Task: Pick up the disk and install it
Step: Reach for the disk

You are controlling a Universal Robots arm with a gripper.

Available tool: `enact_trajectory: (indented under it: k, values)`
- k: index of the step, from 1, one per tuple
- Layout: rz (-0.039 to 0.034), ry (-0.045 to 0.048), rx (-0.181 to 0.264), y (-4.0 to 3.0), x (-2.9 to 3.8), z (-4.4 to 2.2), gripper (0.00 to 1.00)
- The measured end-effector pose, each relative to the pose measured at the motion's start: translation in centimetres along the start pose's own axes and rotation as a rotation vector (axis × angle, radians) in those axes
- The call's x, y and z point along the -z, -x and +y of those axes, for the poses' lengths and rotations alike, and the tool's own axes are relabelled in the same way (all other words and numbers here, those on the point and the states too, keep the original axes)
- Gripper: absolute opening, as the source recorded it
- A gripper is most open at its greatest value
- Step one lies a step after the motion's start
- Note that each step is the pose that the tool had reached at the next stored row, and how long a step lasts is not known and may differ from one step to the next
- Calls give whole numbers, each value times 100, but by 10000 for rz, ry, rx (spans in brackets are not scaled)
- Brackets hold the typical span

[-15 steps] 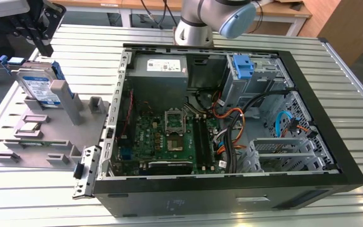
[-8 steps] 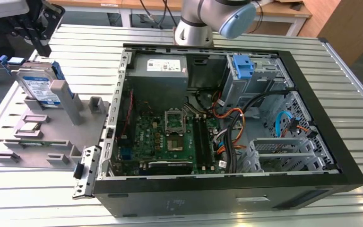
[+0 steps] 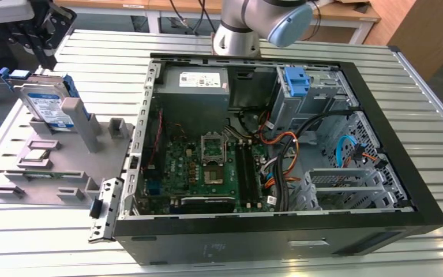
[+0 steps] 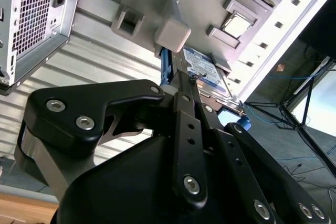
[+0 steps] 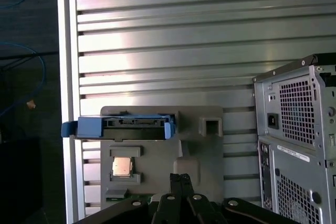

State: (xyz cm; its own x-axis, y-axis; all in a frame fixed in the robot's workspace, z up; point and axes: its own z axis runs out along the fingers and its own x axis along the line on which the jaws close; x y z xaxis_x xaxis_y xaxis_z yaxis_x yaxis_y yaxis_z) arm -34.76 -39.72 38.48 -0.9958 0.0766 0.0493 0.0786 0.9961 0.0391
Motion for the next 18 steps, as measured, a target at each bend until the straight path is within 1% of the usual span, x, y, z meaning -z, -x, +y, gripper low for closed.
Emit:
enact_trajectory:
  k: [3,7,11,18]
  values:
    - [3,-1,0,-12,-4,0,11]
    - [1,1,0,-64,-17,4,11]
    - [0,2,0,-99,-27,3,11]
    - [1,1,0,-109,-27,3,11]
